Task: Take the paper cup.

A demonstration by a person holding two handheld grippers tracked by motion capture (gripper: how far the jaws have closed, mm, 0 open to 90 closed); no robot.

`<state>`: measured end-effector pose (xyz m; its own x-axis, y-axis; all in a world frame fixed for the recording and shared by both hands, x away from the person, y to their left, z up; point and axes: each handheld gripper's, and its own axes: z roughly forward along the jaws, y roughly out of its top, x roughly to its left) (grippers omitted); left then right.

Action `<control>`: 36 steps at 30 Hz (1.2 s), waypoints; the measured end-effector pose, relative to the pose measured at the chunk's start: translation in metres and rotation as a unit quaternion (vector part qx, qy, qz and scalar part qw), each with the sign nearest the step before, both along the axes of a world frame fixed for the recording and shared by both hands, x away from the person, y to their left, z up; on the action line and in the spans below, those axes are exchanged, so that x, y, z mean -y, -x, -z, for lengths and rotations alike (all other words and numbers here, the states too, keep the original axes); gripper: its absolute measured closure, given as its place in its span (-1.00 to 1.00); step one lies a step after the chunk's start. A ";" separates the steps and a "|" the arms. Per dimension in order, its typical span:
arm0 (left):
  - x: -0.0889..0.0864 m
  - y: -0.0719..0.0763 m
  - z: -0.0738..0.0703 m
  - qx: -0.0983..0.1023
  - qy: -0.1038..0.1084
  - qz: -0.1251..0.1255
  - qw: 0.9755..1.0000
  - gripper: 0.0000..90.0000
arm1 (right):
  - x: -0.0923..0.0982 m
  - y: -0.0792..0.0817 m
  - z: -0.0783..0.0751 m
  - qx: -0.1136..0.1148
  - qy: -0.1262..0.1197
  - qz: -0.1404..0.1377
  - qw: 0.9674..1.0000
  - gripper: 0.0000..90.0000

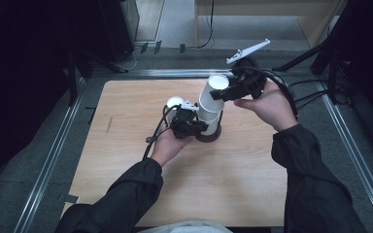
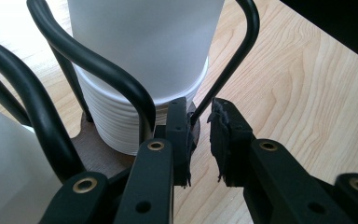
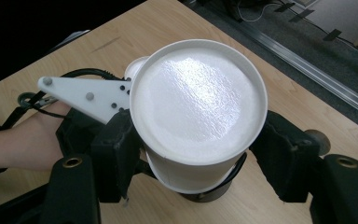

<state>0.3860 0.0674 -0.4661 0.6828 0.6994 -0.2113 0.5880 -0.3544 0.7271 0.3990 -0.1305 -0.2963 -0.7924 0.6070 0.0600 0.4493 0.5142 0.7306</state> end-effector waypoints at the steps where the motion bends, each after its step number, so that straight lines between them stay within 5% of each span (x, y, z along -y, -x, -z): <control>1: 0.000 0.000 0.000 0.000 0.000 0.000 1.000 0.71 | 0.003 0.002 0.001 -0.002 -0.001 -0.001 1.000 -0.24; 25: -0.002 0.004 -0.005 -0.003 0.016 0.035 0.999 0.55 | 0.038 0.032 0.031 -0.035 0.012 -0.021 0.999 -0.24; 36: -0.009 0.009 -0.006 0.002 0.012 0.080 0.997 -0.08 | 0.044 0.045 0.052 -0.041 0.011 -0.037 0.998 -0.24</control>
